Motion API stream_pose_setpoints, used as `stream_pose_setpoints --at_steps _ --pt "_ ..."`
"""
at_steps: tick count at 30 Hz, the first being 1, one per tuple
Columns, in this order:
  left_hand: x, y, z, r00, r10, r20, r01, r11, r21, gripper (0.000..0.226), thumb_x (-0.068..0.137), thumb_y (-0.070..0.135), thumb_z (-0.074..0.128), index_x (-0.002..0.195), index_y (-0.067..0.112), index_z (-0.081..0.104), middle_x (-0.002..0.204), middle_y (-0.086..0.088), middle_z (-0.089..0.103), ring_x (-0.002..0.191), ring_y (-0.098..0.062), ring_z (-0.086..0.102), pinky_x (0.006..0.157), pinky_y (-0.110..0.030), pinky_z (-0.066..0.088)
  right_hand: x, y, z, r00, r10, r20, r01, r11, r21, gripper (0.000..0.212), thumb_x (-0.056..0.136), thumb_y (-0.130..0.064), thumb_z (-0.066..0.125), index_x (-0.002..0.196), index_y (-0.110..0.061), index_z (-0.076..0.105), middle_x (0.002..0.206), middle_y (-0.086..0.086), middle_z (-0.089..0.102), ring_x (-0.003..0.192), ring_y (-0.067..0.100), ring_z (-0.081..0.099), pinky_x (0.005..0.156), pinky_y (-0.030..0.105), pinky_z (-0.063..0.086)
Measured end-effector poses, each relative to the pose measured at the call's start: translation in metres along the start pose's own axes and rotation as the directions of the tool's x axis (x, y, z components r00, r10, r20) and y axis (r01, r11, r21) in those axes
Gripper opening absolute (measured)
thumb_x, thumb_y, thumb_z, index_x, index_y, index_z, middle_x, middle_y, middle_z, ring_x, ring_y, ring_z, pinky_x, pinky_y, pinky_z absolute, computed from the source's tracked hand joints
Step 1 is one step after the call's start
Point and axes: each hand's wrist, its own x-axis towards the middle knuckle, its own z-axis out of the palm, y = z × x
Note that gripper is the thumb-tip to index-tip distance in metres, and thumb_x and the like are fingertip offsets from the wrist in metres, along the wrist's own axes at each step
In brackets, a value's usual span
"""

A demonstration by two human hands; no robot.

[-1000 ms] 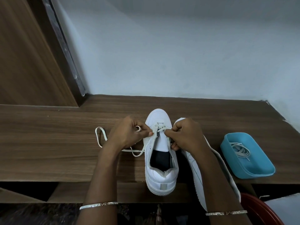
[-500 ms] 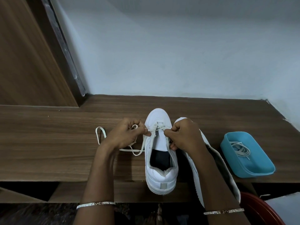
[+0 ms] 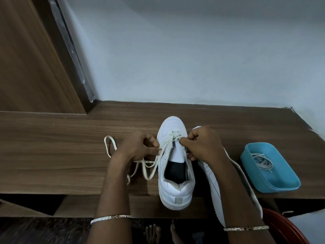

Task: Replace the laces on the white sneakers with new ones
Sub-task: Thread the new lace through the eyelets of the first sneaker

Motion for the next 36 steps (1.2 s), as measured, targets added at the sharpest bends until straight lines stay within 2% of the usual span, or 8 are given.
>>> stream_pose_setpoints --at_steps 3,8,11,13,18,24,29,36 --pt "0.000 0.003 0.002 1.000 0.019 -0.023 -0.017 0.998 0.054 0.006 0.081 0.021 0.080 0.083 0.017 0.076 0.076 0.006 0.073 0.065 -0.004 0.060 0.064 -0.018 0.046 0.001 0.000 0.002 1.000 -0.002 -0.008 0.002 1.000 -0.027 0.019 0.074 -0.025 0.072 0.066 -0.009 0.067 0.051 0.002 0.067 0.048 0.020 0.068 0.065 0.040 0.062" --pt "-0.003 0.009 0.000 0.997 -0.034 -0.069 0.013 0.959 -0.283 0.017 0.099 0.012 0.052 0.083 0.010 0.057 0.070 -0.006 0.072 0.067 -0.028 0.063 0.070 -0.038 0.051 0.000 -0.003 0.003 0.991 -0.083 -0.105 0.070 0.990 -0.125 0.014 0.072 -0.027 0.075 0.066 -0.017 0.066 0.053 -0.007 0.062 0.059 0.009 0.062 0.063 0.027 0.048" --pt "-0.010 0.030 -0.005 0.985 -0.066 -0.157 -0.062 0.718 -0.693 0.008 0.099 0.002 0.051 0.096 0.009 0.054 0.060 -0.006 0.066 0.052 -0.017 0.054 0.053 -0.026 0.049 -0.005 -0.012 0.003 0.979 -0.136 -0.153 0.132 0.991 -0.037 0.016 0.075 -0.030 0.077 0.068 -0.020 0.068 0.059 -0.007 0.065 0.059 0.008 0.062 0.063 0.029 0.050" --pt "-0.015 0.042 -0.008 0.988 -0.063 -0.138 -0.087 0.510 -0.856 0.009 0.098 0.003 0.054 0.103 0.008 0.059 0.078 -0.012 0.073 0.060 -0.017 0.063 0.055 -0.025 0.055 -0.010 -0.021 0.005 0.984 -0.161 -0.077 0.169 0.979 0.113 0.018 0.079 -0.036 0.079 0.072 -0.020 0.073 0.064 -0.006 0.069 0.062 0.008 0.065 0.065 0.031 0.053" --pt "-0.020 0.056 -0.013 0.991 0.105 -0.087 -0.109 0.232 -0.966 0.030 0.091 -0.005 0.051 0.118 -0.003 0.063 0.119 -0.021 0.069 0.103 -0.022 0.071 0.077 -0.023 0.060 -0.020 -0.038 0.017 0.930 -0.245 0.273 0.125 0.911 0.392 0.018 0.099 -0.030 0.060 0.105 -0.019 0.073 0.100 0.008 0.074 0.096 0.019 0.068 0.072 0.030 0.058" --pt "-0.014 0.059 -0.009 0.991 0.101 -0.089 -0.094 0.045 -0.995 0.039 0.096 -0.014 0.037 0.130 -0.006 0.055 0.125 -0.020 0.066 0.112 -0.023 0.068 0.088 -0.030 0.058 -0.026 -0.043 0.019 0.850 -0.305 0.430 0.001 0.816 0.578 0.030 0.097 -0.027 0.063 0.125 -0.019 0.065 0.109 -0.005 0.074 0.102 0.002 0.065 0.073 0.022 0.045" --pt "-0.011 0.061 -0.004 0.990 0.017 -0.142 -0.143 0.104 -0.984 0.036 0.096 -0.015 0.042 0.125 -0.003 0.060 0.123 -0.017 0.068 0.111 -0.023 0.068 0.083 -0.026 0.059 -0.029 -0.041 0.023 0.861 -0.245 0.446 -0.041 0.841 0.540 0.019 0.097 -0.019 0.063 0.112 -0.009 0.069 0.070 0.000 0.069 0.072 0.011 0.064 0.057 0.020 0.043" --pt "-0.002 0.017 -0.008 0.928 -0.205 -0.311 -0.156 0.544 -0.824 0.027 0.096 -0.015 0.045 0.110 -0.003 0.066 0.106 -0.019 0.071 0.079 -0.014 0.074 0.072 -0.026 0.060 -0.017 -0.023 -0.026 0.934 -0.127 0.335 -0.120 0.769 0.627 0.031 0.093 -0.033 0.063 0.079 -0.007 0.073 0.048 -0.004 0.028 0.049 0.012 0.037 0.050 0.023 0.029"
